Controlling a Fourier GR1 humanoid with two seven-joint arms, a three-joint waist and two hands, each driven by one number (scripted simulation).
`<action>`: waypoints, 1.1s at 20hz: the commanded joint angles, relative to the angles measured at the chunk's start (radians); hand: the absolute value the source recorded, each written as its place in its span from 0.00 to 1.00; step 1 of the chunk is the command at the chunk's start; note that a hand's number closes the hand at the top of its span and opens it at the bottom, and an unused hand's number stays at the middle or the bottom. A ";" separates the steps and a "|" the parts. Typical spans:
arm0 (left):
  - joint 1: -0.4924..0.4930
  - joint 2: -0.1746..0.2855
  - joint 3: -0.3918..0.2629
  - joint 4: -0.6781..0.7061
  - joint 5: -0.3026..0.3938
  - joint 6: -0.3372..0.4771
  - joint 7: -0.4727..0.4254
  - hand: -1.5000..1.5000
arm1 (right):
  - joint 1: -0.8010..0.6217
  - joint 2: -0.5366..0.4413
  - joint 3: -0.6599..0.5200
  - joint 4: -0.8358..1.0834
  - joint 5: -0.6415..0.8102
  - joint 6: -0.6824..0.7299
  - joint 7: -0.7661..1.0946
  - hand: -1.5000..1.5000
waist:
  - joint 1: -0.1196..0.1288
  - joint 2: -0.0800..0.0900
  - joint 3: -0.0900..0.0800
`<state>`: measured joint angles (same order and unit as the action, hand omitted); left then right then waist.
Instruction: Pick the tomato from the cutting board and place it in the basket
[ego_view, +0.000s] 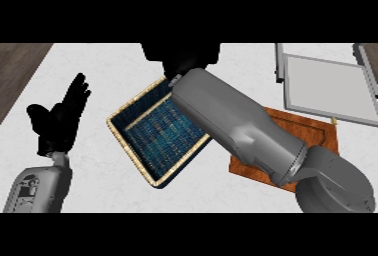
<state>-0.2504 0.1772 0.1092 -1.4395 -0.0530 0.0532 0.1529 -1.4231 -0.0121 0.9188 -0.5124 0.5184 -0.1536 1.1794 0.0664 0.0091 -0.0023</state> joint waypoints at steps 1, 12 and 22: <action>0.025 -0.016 -0.012 -0.015 -0.009 0.008 -0.020 0.50 | 0.041 0.011 0.035 -0.035 -0.005 0.000 0.185 1.00 | -0.005 -0.002 0.000; -0.003 -0.035 -0.040 -0.056 -0.036 0.040 0.053 0.50 | 0.060 0.011 0.006 0.001 -0.081 0.030 0.143 1.00 | -0.003 -0.002 0.002; -0.019 0.019 0.014 -0.021 0.009 -0.012 0.037 0.50 | 0.095 0.011 -0.024 0.022 -0.145 -0.005 0.179 1.00 | -0.009 -0.001 0.001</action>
<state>-0.2696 0.1972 0.1264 -1.4486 -0.0425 0.0396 0.1767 -1.3363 -0.0121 0.9100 -0.5149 0.3921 -0.1368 1.1737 0.0608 0.0087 -0.0016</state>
